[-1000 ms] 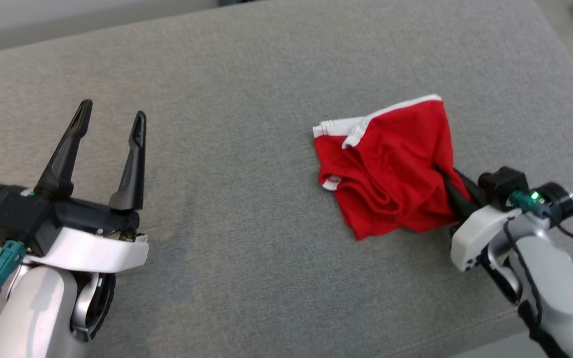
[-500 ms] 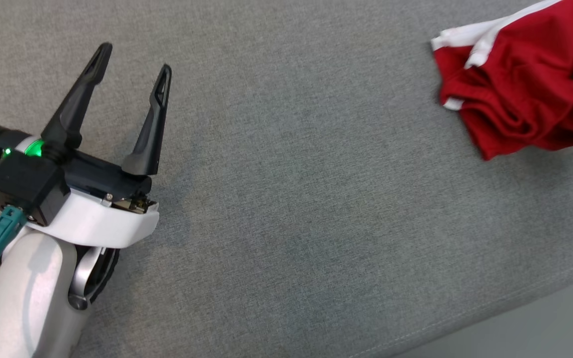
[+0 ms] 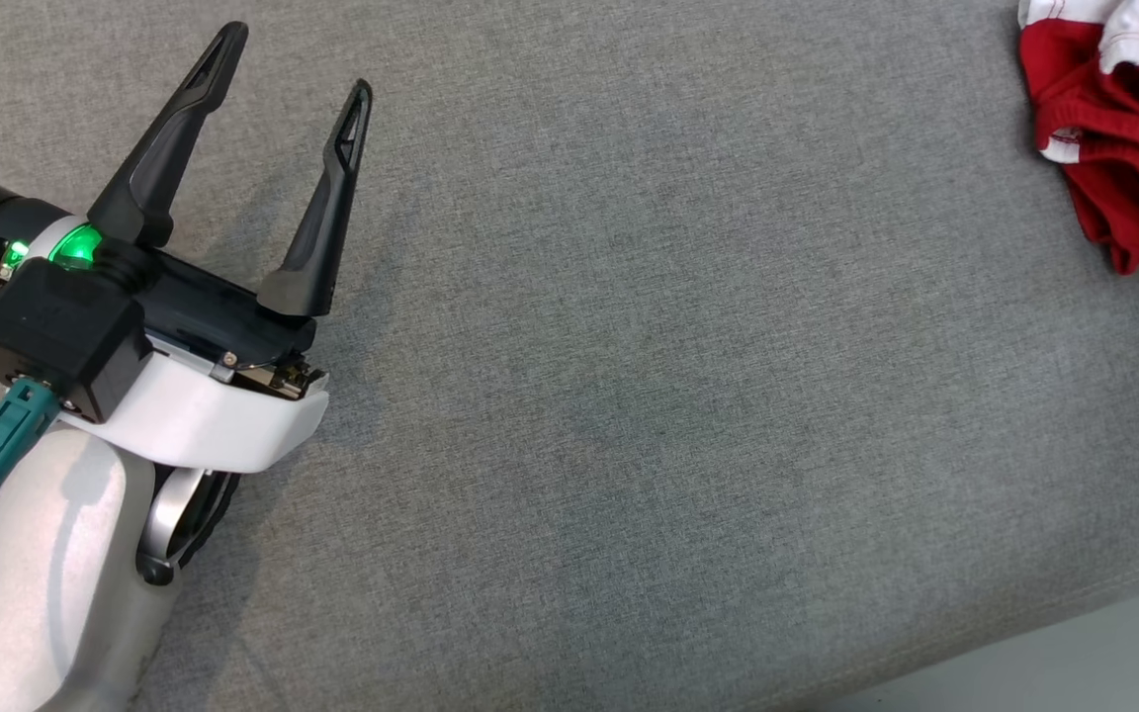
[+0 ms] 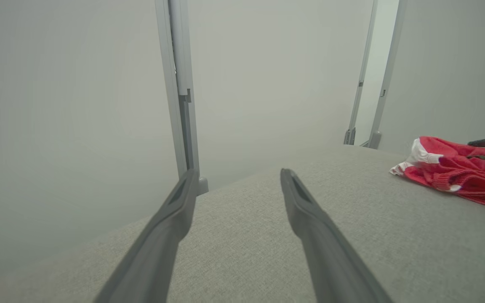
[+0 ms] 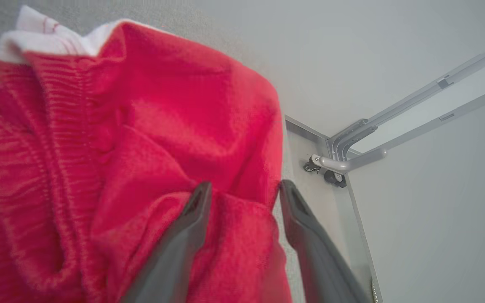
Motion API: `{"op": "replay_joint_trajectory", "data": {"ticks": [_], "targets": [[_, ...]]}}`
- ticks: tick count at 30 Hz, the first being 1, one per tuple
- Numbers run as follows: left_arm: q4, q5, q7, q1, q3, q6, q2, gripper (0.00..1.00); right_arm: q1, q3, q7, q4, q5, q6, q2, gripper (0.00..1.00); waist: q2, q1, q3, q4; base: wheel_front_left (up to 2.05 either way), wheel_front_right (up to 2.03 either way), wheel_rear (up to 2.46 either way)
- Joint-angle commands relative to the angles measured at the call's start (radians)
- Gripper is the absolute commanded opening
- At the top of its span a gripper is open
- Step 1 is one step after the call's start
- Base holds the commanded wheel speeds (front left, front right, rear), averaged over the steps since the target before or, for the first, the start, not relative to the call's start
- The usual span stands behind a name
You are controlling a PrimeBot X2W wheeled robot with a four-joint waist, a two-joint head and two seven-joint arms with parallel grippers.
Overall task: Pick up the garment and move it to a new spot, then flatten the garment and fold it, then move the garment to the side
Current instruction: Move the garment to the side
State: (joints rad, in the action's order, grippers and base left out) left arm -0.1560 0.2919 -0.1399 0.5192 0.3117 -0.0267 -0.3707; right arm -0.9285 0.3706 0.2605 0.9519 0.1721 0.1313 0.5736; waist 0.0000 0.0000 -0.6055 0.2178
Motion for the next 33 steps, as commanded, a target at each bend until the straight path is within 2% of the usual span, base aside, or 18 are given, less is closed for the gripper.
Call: {"op": "replay_joint_trajectory", "data": {"ticks": [1, 9, 10, 14, 22, 28, 33], "targets": [[0.003, -0.002, -0.003, 0.016, 0.001, -0.004, -0.005, 1.00, -0.005, -0.023, 0.005, 0.014, -0.007, -0.001, -0.004, 1.00, 0.0000, 0.0000, 0.001, -0.002, 0.00, 0.00, 0.00], [0.031, 0.008, -0.019, -0.015, -0.001, 0.007, -0.006, 1.00, 0.047, -0.165, 0.005, 0.004, -0.007, -0.001, -0.033, 1.00, 0.0000, 0.0000, 0.042, 0.000, 0.00, 0.00, 0.00], [0.043, 0.013, -0.028, -0.032, -0.004, 0.015, -0.005, 1.00, 0.079, -0.227, 0.005, -0.024, 0.004, -0.001, -0.048, 1.00, 0.0000, 0.0000, 0.065, 0.002, 0.00, 0.00, 0.00], [0.062, 0.021, -0.037, -0.068, -0.016, 0.032, -0.002, 1.00, 0.138, -0.320, 0.005, -0.088, 0.007, -0.001, -0.072, 1.00, 0.0000, 0.0000, 0.108, 0.007, 0.00, 0.00, 0.00], [0.111, 0.052, -0.061, -0.187, -0.046, 0.084, 0.008, 1.00, 0.323, -0.522, 0.005, -0.286, 0.022, -0.001, -0.208, 1.00, 0.0000, 0.0000, 0.238, -0.002, 0.00, 0.00, 0.00], [0.129, 0.073, -0.069, -0.264, -0.058, 0.112, 0.019, 1.00, 0.453, -0.566, 0.005, -0.418, 0.035, -0.001, -0.326, 1.00, 0.0000, 0.0000, 0.322, -0.031, 0.00, 0.00, 0.00], [0.135, 0.088, -0.071, -0.312, -0.065, 0.131, 0.021, 1.00, 0.539, -0.545, 0.004, -0.486, 0.020, -0.001, -0.385, 1.00, 0.0000, 0.0000, 0.376, -0.046, 0.00, 0.00, 0.00]]}}
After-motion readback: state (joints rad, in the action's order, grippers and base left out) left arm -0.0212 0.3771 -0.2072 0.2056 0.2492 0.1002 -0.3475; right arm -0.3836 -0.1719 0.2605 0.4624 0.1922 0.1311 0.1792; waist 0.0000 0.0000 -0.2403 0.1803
